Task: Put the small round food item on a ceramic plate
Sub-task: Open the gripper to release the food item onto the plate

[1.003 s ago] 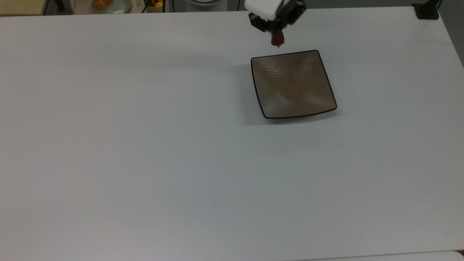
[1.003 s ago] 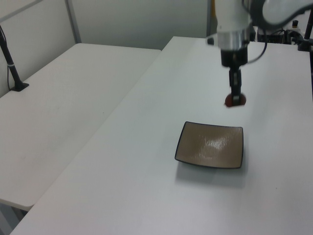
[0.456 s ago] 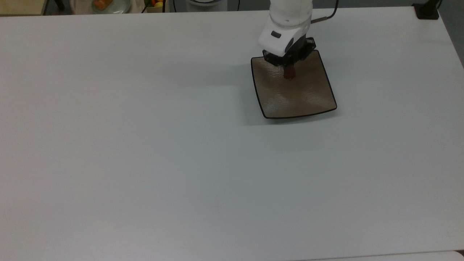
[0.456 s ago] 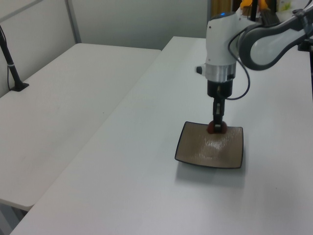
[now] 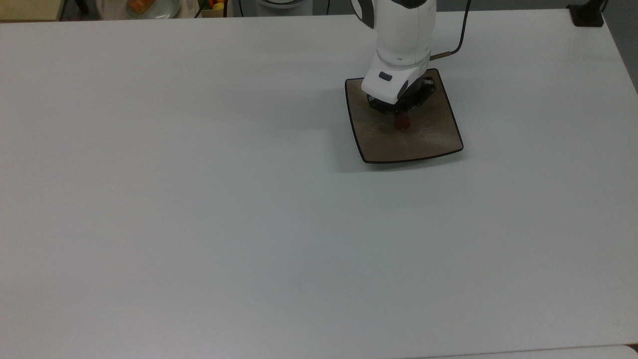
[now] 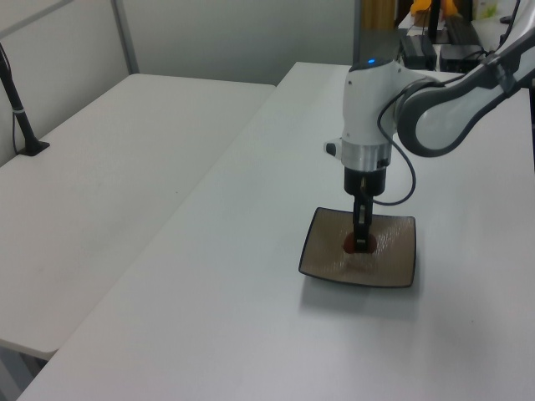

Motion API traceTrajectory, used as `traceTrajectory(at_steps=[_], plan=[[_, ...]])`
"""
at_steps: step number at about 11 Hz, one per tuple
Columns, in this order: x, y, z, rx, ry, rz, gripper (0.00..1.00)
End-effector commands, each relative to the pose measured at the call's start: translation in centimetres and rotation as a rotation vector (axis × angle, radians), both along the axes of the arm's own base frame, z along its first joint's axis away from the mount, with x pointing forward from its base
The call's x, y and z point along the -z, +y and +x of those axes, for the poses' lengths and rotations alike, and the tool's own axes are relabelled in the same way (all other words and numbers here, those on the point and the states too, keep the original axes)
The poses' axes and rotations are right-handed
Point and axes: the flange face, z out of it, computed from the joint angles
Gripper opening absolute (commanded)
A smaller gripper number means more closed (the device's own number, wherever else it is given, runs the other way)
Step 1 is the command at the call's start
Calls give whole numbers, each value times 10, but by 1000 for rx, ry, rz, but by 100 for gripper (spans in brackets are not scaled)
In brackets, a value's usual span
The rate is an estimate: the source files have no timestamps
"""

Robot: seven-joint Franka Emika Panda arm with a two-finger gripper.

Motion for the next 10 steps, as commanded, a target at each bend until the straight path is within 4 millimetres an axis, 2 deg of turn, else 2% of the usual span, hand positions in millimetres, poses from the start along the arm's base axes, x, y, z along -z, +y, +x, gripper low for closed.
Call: traceTrajectory(at_steps=[1,2,3,4,8,10], plan=[[8,4,1,4,-17,-13,19],[7,4,1,6,-17,-11,61],[7,4,1,11,-16,-13,95],[6,4,2,12,-18,-11,100],[4,2,2,26,-12,-14,100],[-13,1,6,57,-31,-7,100]])
